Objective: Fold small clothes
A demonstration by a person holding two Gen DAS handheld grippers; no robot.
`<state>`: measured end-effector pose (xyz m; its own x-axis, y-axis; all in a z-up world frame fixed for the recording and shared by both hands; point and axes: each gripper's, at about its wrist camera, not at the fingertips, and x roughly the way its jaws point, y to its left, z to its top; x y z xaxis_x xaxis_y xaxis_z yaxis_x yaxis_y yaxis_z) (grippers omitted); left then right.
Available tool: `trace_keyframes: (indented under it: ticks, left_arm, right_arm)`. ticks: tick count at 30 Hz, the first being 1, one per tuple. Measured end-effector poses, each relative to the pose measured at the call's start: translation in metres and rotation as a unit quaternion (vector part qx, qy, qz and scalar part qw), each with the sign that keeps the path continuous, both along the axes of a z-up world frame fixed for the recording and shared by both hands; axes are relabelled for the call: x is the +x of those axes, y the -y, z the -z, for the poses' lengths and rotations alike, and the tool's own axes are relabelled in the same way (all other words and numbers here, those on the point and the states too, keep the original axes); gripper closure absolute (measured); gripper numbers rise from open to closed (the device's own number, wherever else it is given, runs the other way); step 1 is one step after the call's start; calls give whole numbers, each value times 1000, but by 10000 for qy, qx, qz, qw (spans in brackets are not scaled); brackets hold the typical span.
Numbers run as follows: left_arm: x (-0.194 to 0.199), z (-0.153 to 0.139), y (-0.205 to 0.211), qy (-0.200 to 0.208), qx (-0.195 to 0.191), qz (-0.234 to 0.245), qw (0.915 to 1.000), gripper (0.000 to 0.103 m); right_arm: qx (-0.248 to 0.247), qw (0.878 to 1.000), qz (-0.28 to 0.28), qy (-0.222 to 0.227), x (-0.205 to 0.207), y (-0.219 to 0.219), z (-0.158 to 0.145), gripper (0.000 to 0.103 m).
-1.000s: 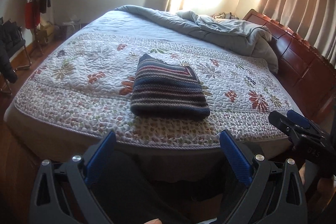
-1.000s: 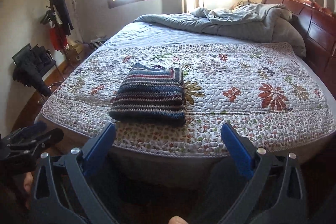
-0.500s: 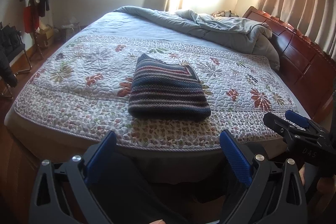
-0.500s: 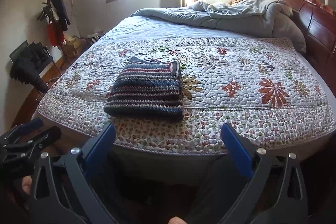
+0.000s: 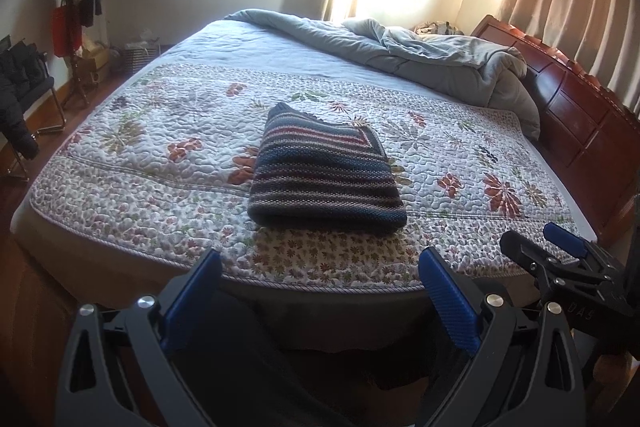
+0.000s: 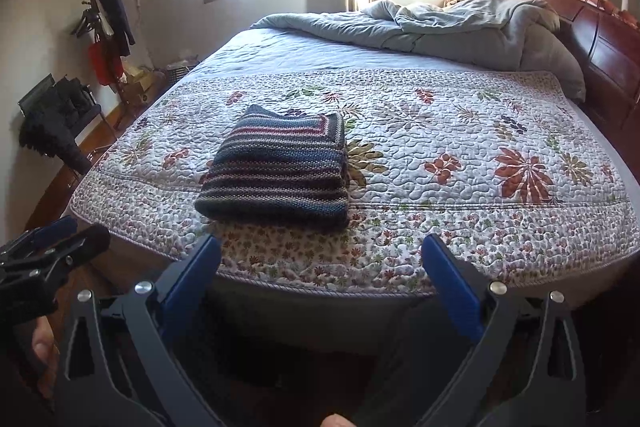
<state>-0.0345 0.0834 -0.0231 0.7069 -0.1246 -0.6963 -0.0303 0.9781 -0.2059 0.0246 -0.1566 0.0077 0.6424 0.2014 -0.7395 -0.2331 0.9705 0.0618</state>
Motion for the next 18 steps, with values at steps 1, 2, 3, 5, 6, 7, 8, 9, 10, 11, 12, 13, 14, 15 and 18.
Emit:
trace_keyframes:
  ticks: [1,2,3,5,6,7,8,9,10,11,12,13,14,15,18]
  left_arm:
    - [0,0,0,-5,22,-19,10000,4]
    - [0,0,-1,-5,69,-59,10000,4]
    - [0,-1,0,-2,119,-93,9999,4]
    - [-1,-2,1,23,185,-103,9998,4]
    - [-1,-2,1,41,197,-94,9998,4]
    - [-2,-3,2,57,208,-69,9997,4]
    - [-1,-4,2,78,206,-47,9997,4]
    - [-2,-4,2,105,202,-60,9997,4]
    - [-3,-5,1,161,183,-65,9997,4]
    - [-3,-5,1,194,175,-58,9996,4]
    - [-3,-6,1,186,205,-65,9996,4]
    - [-3,-5,3,178,260,-89,9995,4]
    - [-3,-5,4,191,297,-97,9993,4]
    - [-3,-5,5,192,321,-101,9992,4]
    - [-3,-4,6,164,336,-120,9992,4]
  right_arm:
    - [1,10000,-8,1,0,-1,0,3]
    - [1,10000,-10,5,0,-2,0,3]
    - [1,10000,-14,6,0,-2,0,3]
    - [24,10000,-4,5,0,-3,0,3]
    - [36,10000,3,6,0,-2,0,3]
    - [43,10000,20,8,1,-2,0,3]
    - [46,10000,36,4,1,-1,1,3]
    - [58,10000,51,-9,1,-1,1,3]
    - [69,10000,65,-20,1,1,2,3]
    - [65,9999,75,-21,2,1,2,3]
    - [55,9999,83,-23,2,2,3,3]
    - [51,9999,87,-31,2,3,3,3]
    - [51,9999,90,-33,2,3,3,3]
    - [44,9999,93,-29,2,4,3,3]
    - [58,9999,103,-31,3,5,3,3]
